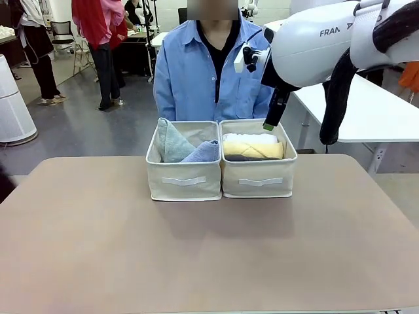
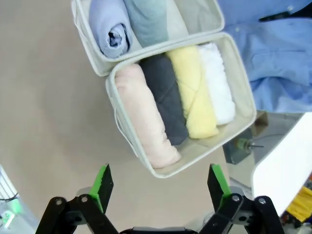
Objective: Sort the towels based on their folding style.
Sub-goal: Pick up another triangle-folded towel from the table and place it in the left Fabric basket.
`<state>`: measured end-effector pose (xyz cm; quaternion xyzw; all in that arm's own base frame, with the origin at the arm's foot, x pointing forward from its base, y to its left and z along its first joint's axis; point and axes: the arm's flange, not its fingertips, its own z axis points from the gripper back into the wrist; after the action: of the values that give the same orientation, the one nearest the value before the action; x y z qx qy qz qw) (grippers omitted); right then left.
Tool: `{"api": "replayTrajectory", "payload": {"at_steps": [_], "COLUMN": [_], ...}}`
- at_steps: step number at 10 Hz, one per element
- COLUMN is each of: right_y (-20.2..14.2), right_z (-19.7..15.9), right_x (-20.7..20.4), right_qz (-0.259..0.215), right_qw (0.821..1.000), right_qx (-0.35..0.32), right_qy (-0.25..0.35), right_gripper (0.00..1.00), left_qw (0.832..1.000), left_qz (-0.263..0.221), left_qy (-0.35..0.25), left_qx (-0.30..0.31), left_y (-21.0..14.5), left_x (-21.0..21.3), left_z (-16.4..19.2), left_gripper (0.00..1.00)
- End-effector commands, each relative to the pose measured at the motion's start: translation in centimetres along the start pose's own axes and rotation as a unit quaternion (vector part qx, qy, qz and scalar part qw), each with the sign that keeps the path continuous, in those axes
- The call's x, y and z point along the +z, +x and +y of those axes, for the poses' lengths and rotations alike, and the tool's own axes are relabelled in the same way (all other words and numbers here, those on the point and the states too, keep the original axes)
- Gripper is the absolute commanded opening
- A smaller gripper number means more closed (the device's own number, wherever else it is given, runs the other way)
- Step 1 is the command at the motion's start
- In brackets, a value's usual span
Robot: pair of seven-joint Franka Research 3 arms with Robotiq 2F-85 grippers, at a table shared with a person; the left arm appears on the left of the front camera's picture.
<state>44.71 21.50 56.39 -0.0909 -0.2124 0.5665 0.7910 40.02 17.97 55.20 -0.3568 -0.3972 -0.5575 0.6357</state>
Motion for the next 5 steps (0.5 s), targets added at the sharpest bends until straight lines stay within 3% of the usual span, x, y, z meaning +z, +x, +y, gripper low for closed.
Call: {"api": "replayTrajectory", "payload": {"at_steps": [1, 5], "right_y": [1.03, 1.03], "right_z": [-0.12, -0.12], "right_x": [-0.03, -0.03], "right_qz": [0.007, 0.007], "right_qw": [1.000, 1.000], "right_qx": [0.006, 0.006], "right_qy": [0.005, 0.005], "right_gripper": [1.00, 1.00], "left_qw": [1.000, 1.000], "left_qz": [-0.002, -0.002], "left_qy": [-0.001, -0.001], "left_qx": [-0.004, -0.004], "left_y": [0.14, 0.14], "left_x": [0.01, 0.01], "left_z": [-0.10, -0.10], "left_gripper": [1.00, 1.00]}}
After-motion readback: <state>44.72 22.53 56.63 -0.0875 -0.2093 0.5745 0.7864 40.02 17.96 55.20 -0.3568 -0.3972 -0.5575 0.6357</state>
